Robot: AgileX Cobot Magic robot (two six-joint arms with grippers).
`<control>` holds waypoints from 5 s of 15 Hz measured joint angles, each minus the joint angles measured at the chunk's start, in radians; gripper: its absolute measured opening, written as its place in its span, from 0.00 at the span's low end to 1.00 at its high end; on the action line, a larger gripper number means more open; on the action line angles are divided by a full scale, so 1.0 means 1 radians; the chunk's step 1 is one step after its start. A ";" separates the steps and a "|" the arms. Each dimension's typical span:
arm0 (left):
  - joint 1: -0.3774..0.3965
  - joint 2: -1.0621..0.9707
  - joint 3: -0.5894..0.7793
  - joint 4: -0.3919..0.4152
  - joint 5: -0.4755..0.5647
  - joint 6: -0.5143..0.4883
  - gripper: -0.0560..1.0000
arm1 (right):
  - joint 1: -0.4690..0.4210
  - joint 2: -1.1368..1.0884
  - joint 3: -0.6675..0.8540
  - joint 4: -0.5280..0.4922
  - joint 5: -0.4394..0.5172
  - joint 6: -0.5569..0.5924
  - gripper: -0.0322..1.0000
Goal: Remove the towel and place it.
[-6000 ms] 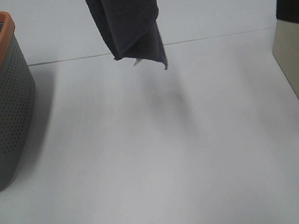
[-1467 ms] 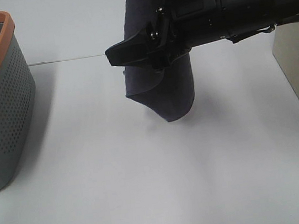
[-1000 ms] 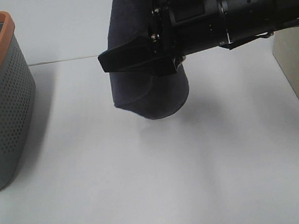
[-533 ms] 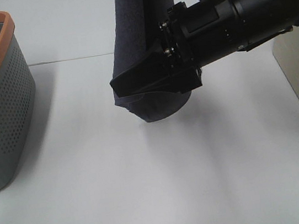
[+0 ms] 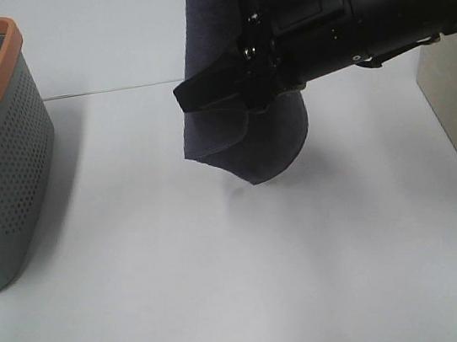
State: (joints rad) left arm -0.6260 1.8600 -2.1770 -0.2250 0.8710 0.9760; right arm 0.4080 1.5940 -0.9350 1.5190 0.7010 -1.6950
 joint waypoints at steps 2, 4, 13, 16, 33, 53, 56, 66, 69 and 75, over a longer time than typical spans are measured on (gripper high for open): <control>0.000 0.000 0.000 0.000 0.000 0.000 0.05 | 0.000 -0.001 0.000 -0.060 0.022 0.055 0.43; 0.000 0.000 0.000 0.000 0.000 0.000 0.05 | 0.000 -0.005 0.000 -0.088 0.024 0.087 0.36; 0.000 0.000 0.000 0.000 0.007 0.000 0.05 | 0.000 -0.103 0.000 -0.354 0.023 0.374 0.03; 0.000 0.004 0.000 0.000 0.036 -0.018 0.05 | 0.000 -0.175 0.000 -0.527 0.020 0.602 0.03; 0.064 0.210 0.001 0.484 -0.109 -0.913 0.05 | 0.000 -0.028 -0.443 -1.801 -0.059 1.315 0.03; 0.188 0.510 0.001 0.459 -0.302 -0.949 0.05 | -0.087 0.610 -0.665 -1.830 -0.403 1.359 0.03; 0.185 0.510 0.001 0.297 -0.075 -0.853 0.05 | -0.052 0.607 -0.664 -1.519 -0.139 1.165 0.03; 0.185 0.508 0.043 0.140 0.339 -0.707 0.05 | -0.052 0.556 -0.664 -1.316 0.506 0.946 0.03; 0.185 0.482 0.026 0.134 0.332 -0.712 0.05 | -0.052 0.484 -0.702 -1.325 0.488 0.949 0.03; 0.185 0.431 -0.149 0.249 0.028 -0.820 0.05 | -0.052 0.406 -0.886 -1.540 0.167 1.009 0.03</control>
State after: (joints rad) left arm -0.4410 2.2910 -2.3260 0.0240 0.8990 0.1560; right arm 0.3560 2.0000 -1.8210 -0.0210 0.8680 -0.6860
